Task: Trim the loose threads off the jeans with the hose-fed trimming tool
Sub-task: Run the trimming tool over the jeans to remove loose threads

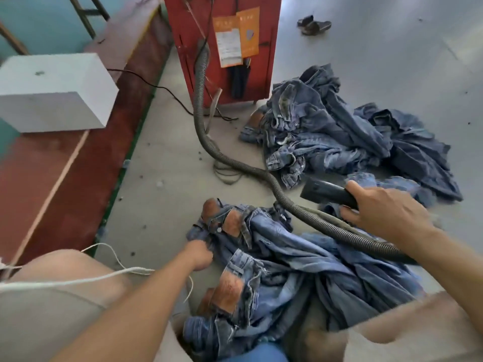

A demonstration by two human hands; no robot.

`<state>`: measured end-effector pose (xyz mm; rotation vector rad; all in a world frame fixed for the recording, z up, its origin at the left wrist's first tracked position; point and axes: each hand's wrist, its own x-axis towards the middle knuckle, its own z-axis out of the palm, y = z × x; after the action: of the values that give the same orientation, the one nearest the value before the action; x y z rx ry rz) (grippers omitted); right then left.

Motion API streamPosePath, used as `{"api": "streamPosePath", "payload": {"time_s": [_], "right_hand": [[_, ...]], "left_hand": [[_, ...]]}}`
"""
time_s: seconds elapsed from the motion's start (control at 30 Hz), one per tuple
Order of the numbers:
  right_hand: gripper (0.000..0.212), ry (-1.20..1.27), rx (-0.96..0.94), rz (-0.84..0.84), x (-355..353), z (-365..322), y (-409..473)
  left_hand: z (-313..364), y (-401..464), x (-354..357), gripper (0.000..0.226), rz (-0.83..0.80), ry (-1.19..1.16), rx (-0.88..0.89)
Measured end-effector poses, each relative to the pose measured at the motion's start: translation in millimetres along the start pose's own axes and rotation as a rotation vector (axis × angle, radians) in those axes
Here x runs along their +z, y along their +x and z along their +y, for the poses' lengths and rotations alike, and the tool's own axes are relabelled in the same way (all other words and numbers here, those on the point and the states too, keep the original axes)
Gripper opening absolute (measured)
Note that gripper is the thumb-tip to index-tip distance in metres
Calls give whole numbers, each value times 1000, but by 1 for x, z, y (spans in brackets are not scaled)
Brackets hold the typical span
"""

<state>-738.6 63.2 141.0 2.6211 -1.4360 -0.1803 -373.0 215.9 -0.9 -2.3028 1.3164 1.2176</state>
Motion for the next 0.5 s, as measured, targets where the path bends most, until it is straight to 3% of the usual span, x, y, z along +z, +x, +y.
{"api": "streamPosePath", "payload": {"time_s": [0.07, 0.17, 0.27, 0.37, 0.5], "right_hand": [[45, 23, 11, -116, 14, -6, 8], [50, 112, -5, -231, 29, -22, 17], [52, 194, -64, -293, 31, -39, 19], [59, 252, -107, -328, 30, -42, 18], [64, 377, -55, -295, 24, -25, 14]], "left_hand": [[5, 3, 12, 44, 6, -48, -25], [13, 6, 47, 73, -221, -245, -89], [17, 10, 66, 39, -278, -289, -54], [22, 16, 47, 16, -220, -765, -39], [47, 6, -10, 12, -204, -1301, 110]]}}
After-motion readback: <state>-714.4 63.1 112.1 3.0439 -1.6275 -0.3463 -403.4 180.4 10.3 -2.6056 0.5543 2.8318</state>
